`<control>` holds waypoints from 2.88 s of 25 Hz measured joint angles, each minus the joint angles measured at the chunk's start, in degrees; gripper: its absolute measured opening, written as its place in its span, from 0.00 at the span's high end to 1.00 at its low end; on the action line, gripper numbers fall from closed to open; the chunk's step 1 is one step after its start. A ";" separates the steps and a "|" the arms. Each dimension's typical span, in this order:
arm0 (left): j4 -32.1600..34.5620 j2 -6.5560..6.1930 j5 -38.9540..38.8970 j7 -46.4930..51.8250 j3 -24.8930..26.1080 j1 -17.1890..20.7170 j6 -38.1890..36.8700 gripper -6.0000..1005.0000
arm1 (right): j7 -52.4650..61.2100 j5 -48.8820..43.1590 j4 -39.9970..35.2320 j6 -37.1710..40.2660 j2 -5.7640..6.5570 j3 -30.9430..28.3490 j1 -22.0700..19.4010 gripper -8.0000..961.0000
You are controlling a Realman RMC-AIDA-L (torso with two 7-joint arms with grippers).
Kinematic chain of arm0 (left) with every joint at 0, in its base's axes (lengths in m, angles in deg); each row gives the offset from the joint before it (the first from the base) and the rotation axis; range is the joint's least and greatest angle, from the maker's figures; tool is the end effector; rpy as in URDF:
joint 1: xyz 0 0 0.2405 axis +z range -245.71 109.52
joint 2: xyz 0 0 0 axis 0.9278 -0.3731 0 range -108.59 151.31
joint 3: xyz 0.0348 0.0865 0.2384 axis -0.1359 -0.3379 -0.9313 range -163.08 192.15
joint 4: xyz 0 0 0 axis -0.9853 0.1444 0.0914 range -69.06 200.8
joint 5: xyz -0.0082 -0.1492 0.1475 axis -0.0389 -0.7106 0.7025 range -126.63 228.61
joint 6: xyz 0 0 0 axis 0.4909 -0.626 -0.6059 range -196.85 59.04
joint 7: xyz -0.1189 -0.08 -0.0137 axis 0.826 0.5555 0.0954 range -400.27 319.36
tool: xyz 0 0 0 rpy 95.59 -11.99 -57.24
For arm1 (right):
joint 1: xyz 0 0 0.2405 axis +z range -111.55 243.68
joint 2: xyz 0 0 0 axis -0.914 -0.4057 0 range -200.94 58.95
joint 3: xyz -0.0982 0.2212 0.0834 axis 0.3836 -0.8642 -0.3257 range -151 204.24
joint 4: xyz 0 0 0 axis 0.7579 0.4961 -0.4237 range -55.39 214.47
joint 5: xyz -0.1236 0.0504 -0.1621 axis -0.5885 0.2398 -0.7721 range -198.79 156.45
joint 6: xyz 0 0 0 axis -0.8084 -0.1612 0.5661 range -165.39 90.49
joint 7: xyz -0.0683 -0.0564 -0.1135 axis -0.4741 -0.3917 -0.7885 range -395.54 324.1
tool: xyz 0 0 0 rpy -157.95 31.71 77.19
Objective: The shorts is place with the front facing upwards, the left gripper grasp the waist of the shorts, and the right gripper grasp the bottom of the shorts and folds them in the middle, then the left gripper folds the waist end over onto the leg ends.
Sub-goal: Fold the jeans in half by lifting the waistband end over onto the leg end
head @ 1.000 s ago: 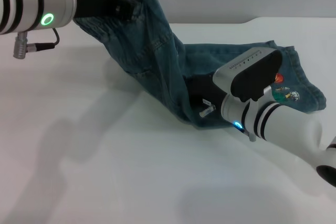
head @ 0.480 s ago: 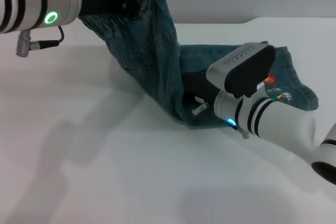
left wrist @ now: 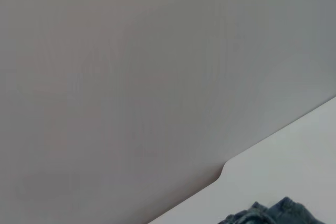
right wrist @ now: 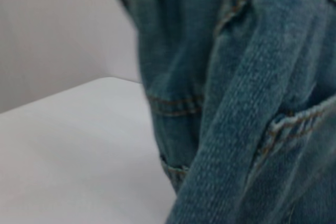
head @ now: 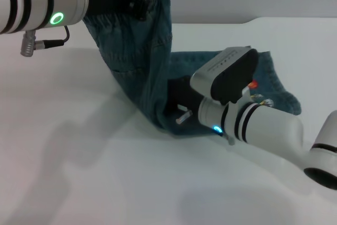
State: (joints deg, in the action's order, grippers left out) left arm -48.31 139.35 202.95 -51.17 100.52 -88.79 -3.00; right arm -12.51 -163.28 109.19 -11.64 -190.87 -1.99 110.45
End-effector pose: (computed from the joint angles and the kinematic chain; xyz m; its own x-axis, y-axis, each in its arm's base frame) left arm -0.0702 0.3340 0.0499 0.8703 0.3528 0.3436 0.4919 -0.5910 -0.6393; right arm 0.1726 0.3577 -0.1665 0.8079 -0.3221 -0.4935 -0.5464 -0.7232 -0.4224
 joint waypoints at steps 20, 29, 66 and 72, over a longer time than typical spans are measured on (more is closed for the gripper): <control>0.61 0.02 0.00 -1.42 -0.04 -0.23 -0.42 0.94 | -1.87 0.35 -6.20 3.82 0.24 -9.90 -5.51 0.99; -0.16 0.03 -0.09 -1.52 -0.21 -0.50 -1.39 0.94 | -1.36 0.35 -1.09 -3.26 0.10 -7.56 -3.71 0.99; -0.38 0.04 -0.19 -3.62 -0.21 -2.24 -4.09 0.94 | 9.64 0.23 -4.61 -0.27 -0.01 0.31 2.47 0.99; 0.07 0.07 -0.17 -4.17 -0.40 -2.09 -4.16 0.94 | 9.66 0.29 -8.00 0.18 0.08 -1.95 0.47 0.99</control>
State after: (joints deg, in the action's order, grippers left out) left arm -48.24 139.42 202.79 -55.33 100.12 -90.89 -7.16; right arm -2.85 -162.99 101.19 -11.46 -190.79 -3.94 110.91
